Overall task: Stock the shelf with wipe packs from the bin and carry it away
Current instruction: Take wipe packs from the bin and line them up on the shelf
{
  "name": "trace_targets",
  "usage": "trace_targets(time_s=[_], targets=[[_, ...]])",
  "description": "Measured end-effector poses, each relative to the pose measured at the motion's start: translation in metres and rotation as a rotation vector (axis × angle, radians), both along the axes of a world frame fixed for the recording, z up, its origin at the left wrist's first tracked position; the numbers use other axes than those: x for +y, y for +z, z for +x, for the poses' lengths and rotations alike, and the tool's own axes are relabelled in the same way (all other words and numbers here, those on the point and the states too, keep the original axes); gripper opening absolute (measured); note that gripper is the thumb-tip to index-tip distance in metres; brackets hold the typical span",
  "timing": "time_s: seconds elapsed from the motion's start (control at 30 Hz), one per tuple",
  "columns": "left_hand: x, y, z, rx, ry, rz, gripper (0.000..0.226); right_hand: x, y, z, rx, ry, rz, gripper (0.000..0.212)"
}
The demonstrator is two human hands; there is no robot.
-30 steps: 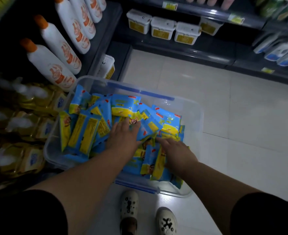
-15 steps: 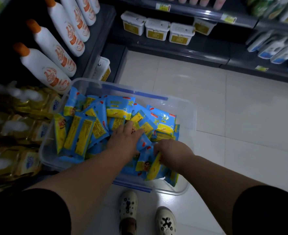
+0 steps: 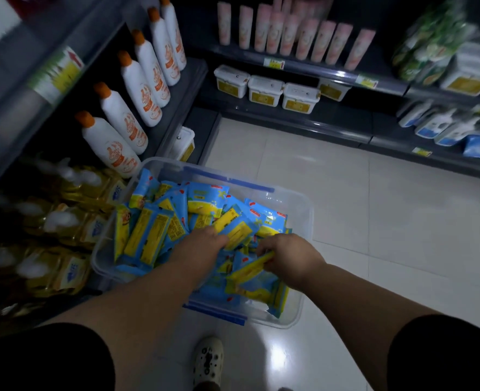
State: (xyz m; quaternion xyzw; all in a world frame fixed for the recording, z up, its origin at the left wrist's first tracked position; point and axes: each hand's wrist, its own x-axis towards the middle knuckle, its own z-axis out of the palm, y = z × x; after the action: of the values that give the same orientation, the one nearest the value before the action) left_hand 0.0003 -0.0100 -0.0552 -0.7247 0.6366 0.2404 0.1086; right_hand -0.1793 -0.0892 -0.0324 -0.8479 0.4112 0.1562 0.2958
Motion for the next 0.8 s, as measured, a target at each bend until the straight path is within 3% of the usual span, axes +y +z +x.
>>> trace_targets(time_s=[0.17,0.33,0.53,0.67,0.8], targets=[[0.016,0.049,-0.001,0.077,0.256,-0.113,0.054,-0.001,0.044,-0.010,-0.118,-0.123,0.026,0.023],[0.047,0.105,-0.016,0.086,0.510,-0.308,0.041,0.006,0.089,-0.024,-0.324,-0.365,0.142,0.020],[0.108,0.196,-0.044,0.201,0.890,-0.620,0.043,0.041,0.165,-0.036,-0.615,-0.640,0.550,0.005],[0.155,0.261,-0.065,0.370,1.110,-0.820,0.025,0.074,0.218,-0.031,-0.682,-0.541,0.650,0.011],[0.209,0.315,-0.074,0.542,1.253,-0.889,0.018,0.121,0.266,-0.016,-0.613,-0.242,0.466,0.016]])
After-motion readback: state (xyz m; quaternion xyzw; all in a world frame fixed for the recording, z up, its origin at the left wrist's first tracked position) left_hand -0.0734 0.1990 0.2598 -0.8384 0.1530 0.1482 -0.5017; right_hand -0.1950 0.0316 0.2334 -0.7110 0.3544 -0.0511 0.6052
